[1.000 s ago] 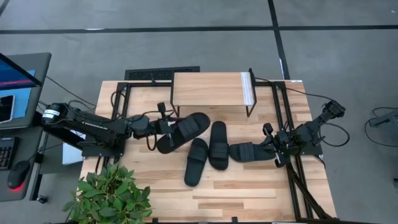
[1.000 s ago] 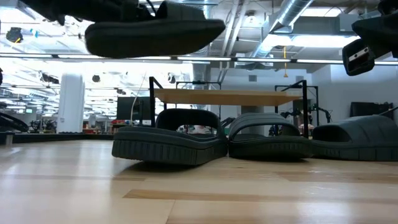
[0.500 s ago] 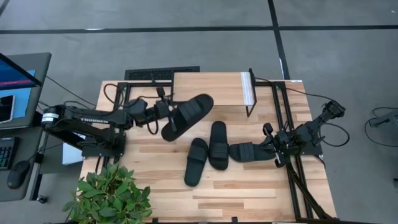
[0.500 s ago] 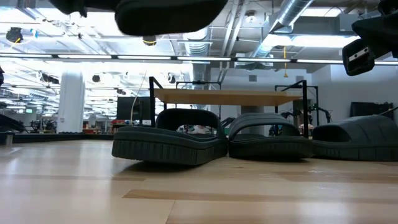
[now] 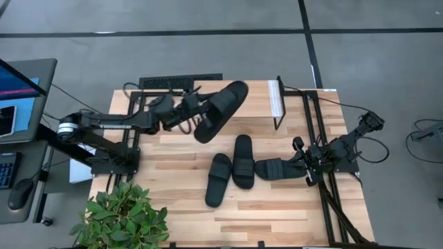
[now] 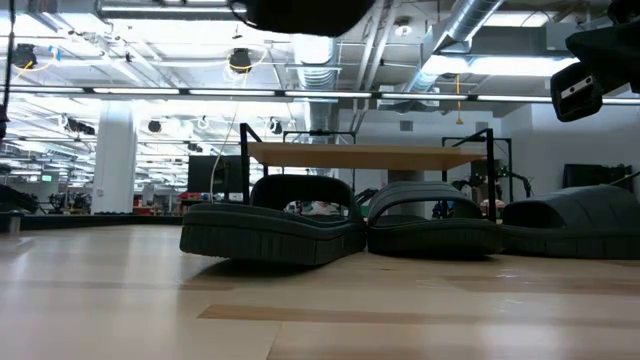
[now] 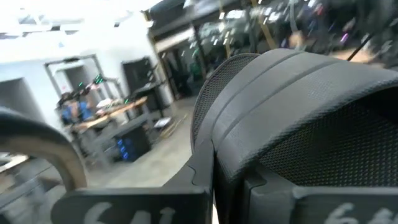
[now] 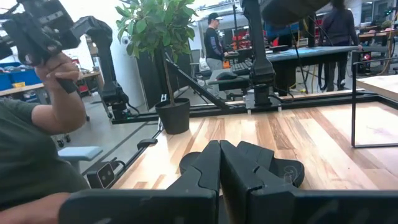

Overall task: Pick and place slides into the shelf
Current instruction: Put the black slide on the shelf

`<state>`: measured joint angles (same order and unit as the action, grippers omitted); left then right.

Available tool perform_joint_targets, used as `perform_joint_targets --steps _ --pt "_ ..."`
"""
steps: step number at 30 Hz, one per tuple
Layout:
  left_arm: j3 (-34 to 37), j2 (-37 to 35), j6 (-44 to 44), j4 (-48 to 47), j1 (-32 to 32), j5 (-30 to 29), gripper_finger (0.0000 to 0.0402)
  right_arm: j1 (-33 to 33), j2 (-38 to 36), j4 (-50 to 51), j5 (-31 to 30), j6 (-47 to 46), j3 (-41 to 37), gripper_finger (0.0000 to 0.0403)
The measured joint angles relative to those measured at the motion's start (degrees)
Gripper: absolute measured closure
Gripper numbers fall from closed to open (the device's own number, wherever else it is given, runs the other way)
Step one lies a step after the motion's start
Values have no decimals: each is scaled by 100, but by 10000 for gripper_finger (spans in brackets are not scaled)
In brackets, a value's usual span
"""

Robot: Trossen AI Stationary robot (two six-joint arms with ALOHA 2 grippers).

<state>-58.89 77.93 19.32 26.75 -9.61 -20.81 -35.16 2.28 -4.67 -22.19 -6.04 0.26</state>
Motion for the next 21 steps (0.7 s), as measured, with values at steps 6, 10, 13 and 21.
perform_joint_targets --steps 6,10,13,21 --pt "-1437 929 377 -1300 -44 -938 401 -1 0 0 0 -1 0 403" --pt "-2447 1468 458 -2404 -140 -1326 401 0 2 0 0 -1 0 403" --pt "-3140 1803 463 -3241 -265 -1438 401 -2 2 7 -16 -1 2 403" --pt "-4037 2114 -244 -4607 -908 -1349 401 -2 2 7 -17 -1 1 403"
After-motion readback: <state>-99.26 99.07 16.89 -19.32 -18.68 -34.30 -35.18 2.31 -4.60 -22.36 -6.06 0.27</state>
